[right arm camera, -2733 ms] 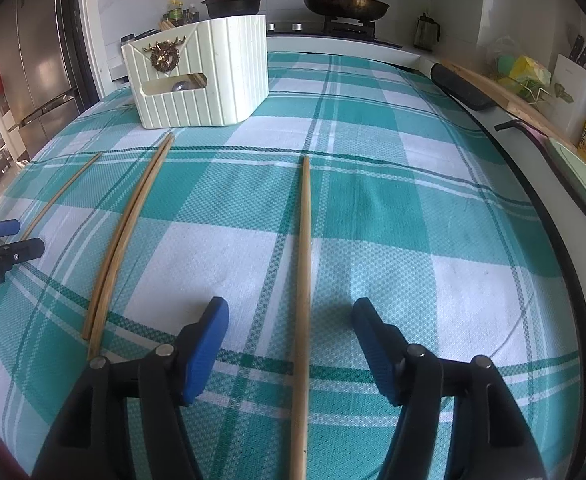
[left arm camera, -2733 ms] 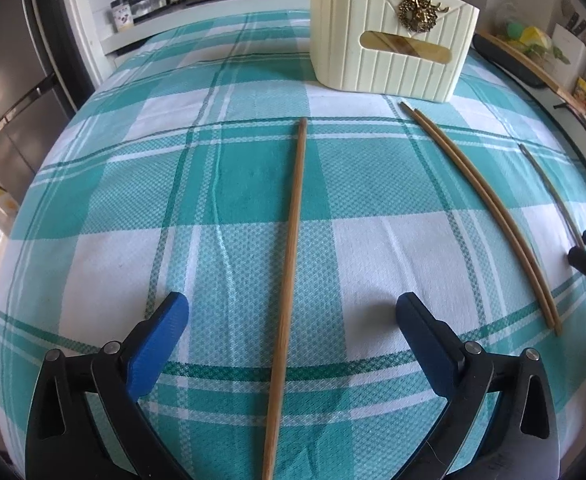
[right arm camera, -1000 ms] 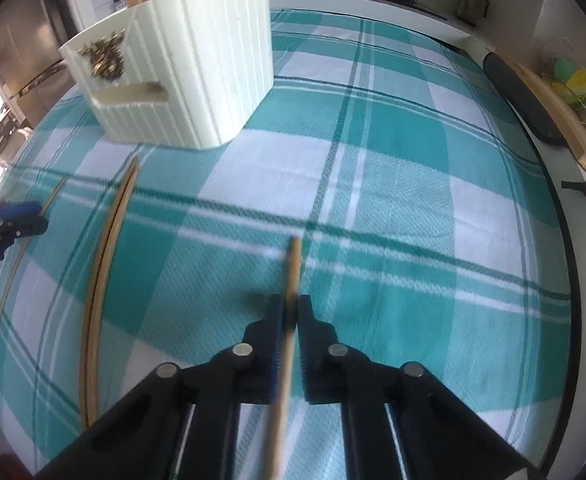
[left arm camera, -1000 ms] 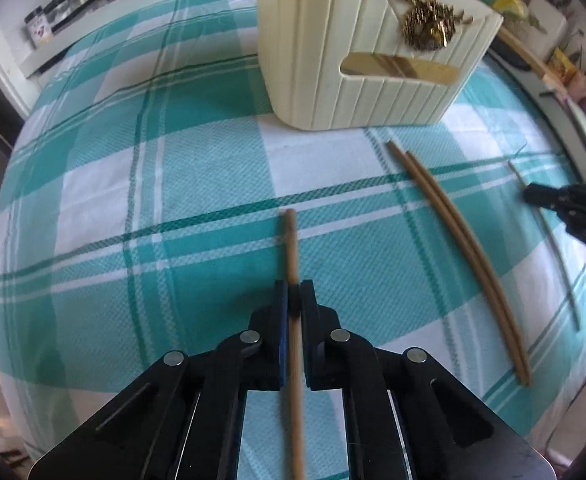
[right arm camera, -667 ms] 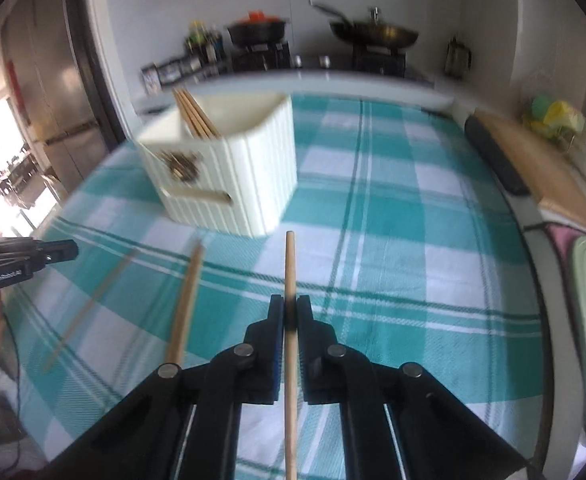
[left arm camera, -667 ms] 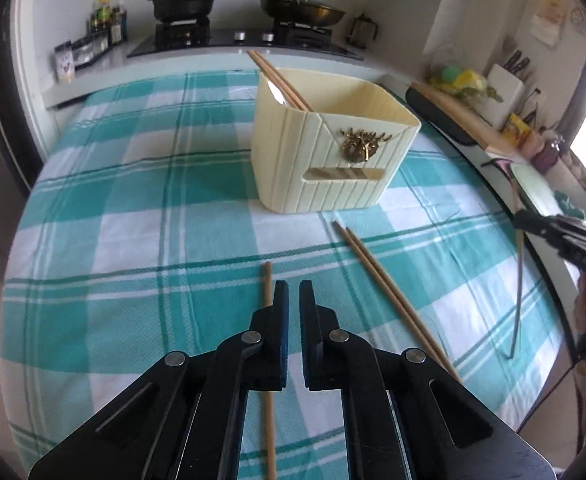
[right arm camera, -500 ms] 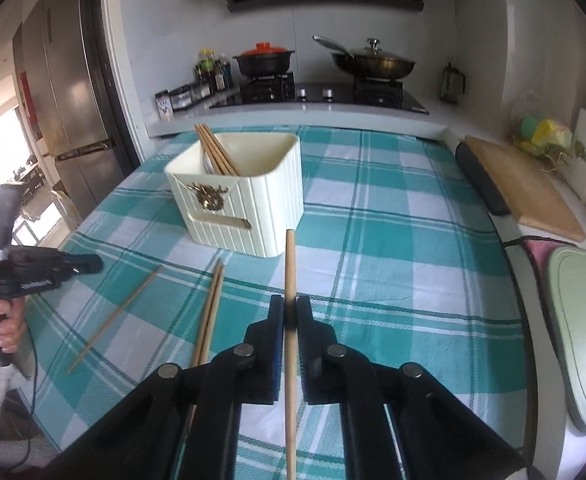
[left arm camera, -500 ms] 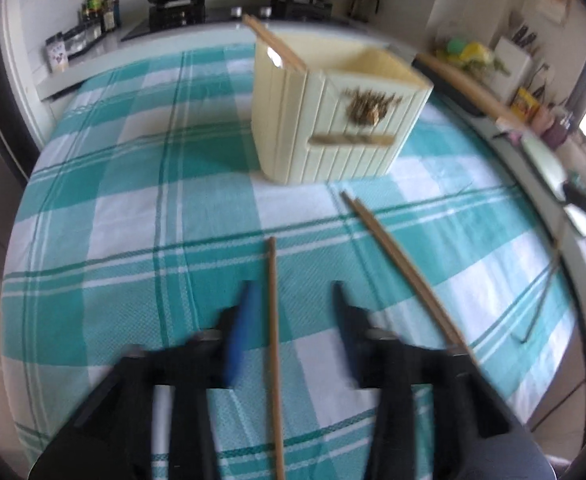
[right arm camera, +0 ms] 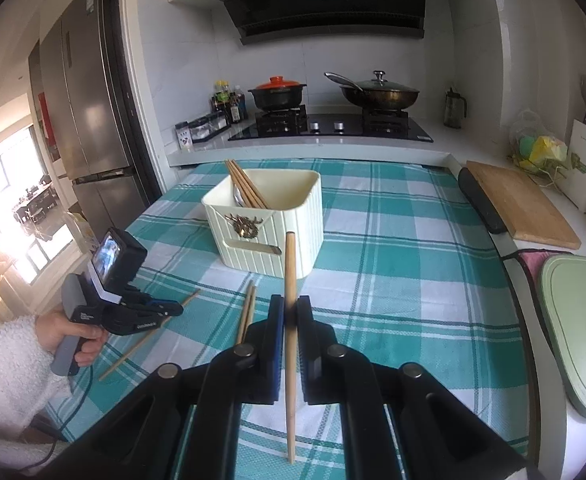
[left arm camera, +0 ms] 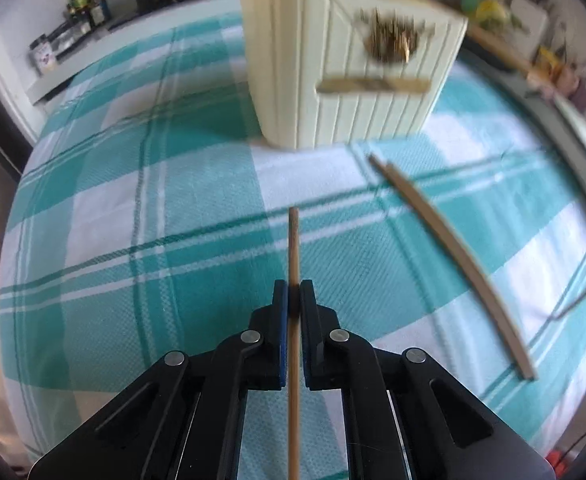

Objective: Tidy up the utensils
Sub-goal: 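Lift the chopsticks over the holder and drop them in with both tools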

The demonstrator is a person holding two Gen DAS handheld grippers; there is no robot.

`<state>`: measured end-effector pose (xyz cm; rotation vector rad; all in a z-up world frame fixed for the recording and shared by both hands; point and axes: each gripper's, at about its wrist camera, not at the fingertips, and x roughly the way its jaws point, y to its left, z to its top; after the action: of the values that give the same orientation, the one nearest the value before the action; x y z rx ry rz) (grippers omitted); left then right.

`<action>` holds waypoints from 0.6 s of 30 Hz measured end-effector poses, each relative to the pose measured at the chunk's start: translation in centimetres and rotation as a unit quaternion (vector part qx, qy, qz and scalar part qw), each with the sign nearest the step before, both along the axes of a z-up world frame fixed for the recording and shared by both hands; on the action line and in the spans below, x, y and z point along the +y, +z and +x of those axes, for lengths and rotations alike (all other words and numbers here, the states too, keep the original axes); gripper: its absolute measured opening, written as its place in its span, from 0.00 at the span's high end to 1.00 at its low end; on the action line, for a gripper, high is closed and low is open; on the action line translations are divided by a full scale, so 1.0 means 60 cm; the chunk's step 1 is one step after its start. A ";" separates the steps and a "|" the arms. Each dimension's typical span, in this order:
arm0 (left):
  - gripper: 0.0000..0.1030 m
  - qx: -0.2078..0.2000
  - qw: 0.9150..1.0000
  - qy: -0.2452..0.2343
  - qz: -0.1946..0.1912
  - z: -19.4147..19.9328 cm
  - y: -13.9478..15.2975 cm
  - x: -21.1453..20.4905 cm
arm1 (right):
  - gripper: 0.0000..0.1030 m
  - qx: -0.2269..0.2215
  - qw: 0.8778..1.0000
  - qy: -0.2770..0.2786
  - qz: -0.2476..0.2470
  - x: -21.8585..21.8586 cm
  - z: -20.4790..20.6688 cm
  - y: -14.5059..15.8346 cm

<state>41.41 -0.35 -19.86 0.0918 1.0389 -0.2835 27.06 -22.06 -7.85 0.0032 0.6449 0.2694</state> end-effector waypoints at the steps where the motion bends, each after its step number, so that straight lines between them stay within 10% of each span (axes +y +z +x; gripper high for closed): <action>1: 0.96 -0.020 0.999 0.006 -0.027 -0.013 0.024 0.012 | 0.94 -0.009 1.000 0.000 0.002 0.000 -0.004 0.009; 9: 0.96 -0.162 0.980 0.007 -0.116 -0.123 0.184 0.066 | 0.94 -0.052 0.999 0.002 -0.002 0.003 -0.024 0.052; 18: 0.97 -0.231 0.957 0.024 -0.171 -0.125 0.308 0.093 | 0.94 -0.064 0.998 0.013 -0.016 0.022 0.027 0.085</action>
<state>33.91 5.21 -1.38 -0.1732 0.5152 -0.3734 28.69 -20.72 -2.73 -0.0531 0.5231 0.2818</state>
